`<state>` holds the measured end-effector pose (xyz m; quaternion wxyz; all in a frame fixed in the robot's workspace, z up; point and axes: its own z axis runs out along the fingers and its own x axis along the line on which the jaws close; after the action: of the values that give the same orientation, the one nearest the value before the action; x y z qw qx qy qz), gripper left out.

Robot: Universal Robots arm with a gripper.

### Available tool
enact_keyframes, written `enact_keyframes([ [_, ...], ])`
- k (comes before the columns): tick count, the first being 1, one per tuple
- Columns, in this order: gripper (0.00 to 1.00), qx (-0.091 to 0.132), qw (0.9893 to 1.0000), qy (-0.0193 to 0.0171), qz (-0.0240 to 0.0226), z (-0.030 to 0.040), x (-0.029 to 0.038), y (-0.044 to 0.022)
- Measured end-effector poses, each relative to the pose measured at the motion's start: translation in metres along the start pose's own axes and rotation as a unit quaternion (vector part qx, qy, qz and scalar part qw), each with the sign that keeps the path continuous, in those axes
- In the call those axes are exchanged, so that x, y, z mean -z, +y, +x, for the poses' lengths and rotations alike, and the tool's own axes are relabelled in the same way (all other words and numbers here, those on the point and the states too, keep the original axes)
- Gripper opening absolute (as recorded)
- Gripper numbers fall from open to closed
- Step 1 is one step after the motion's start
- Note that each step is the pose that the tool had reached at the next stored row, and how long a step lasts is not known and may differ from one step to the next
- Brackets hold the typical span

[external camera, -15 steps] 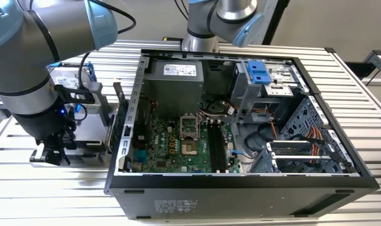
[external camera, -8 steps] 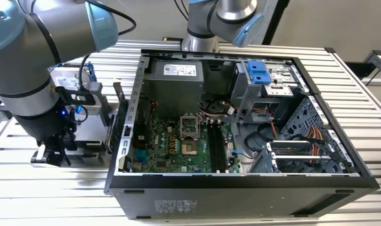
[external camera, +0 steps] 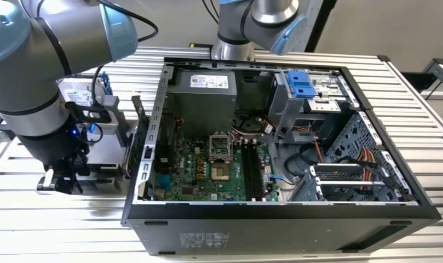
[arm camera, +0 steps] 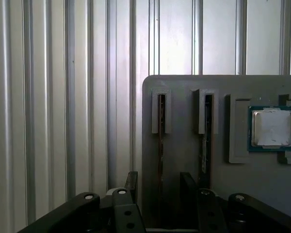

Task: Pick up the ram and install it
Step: 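Pick up the ram and move it above insertion slot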

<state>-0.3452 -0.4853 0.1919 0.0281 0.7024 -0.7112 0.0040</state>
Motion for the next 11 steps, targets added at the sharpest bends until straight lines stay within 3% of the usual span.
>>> enact_keyframes([
  [11,1.00,0.000,1.0000,-0.0001,0.0001,-0.0013,-0.0004,0.0000],
])
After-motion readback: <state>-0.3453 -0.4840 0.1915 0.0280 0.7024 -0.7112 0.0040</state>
